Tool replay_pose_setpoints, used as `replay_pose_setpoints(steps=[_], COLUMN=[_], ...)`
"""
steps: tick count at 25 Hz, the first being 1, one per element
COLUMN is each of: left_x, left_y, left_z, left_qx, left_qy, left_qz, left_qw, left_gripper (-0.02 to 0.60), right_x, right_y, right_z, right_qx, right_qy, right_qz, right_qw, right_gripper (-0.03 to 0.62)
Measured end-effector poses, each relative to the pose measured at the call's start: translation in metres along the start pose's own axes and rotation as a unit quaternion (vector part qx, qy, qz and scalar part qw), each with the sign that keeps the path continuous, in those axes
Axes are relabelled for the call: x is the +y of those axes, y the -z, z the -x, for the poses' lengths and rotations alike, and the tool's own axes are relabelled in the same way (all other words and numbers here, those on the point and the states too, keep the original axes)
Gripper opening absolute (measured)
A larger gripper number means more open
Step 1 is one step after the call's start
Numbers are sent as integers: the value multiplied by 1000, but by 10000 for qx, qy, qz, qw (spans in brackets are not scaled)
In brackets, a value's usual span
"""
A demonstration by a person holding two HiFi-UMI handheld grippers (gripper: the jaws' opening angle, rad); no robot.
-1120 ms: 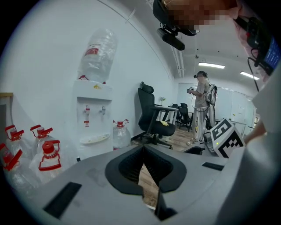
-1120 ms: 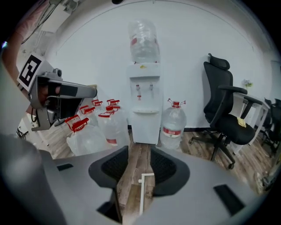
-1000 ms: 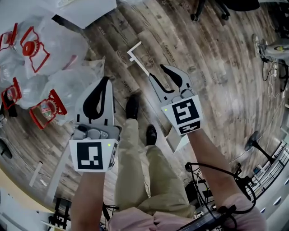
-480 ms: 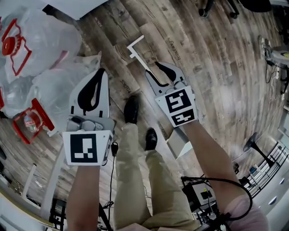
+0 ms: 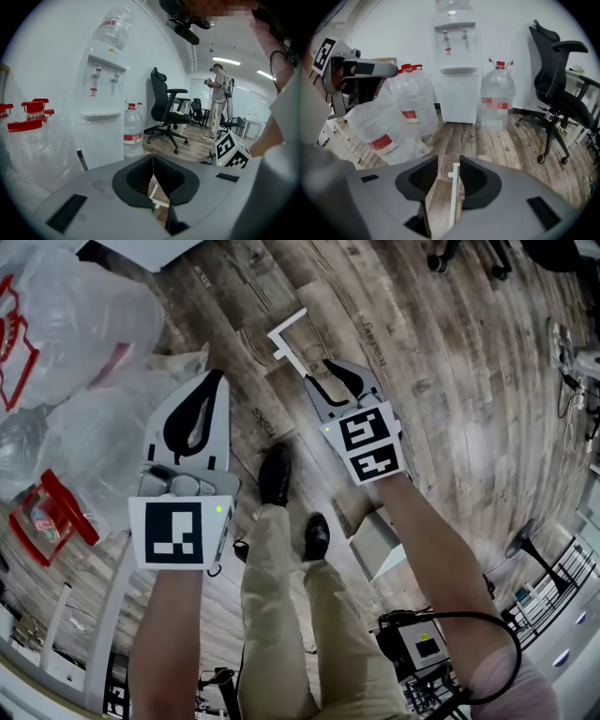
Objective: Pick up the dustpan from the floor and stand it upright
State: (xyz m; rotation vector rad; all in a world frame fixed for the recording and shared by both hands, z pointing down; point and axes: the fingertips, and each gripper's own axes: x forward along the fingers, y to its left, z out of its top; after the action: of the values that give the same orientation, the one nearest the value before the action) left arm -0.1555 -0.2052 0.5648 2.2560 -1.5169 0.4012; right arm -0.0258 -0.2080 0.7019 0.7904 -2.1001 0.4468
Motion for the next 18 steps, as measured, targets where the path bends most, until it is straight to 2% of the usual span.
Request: replay_pose_setpoints(steps=[18], left_x=[22], left_y=[49], left_z=[-32], left_qx=[125], left_qy=[25], left_qz=[75], left_qw=[9999], left_gripper=[14], right_x=[2], right_y=[58], right_z=[-77], right_qx=[621], right_qy=[-169], right_qz=[194], right_qw=[9977], right_gripper=[140])
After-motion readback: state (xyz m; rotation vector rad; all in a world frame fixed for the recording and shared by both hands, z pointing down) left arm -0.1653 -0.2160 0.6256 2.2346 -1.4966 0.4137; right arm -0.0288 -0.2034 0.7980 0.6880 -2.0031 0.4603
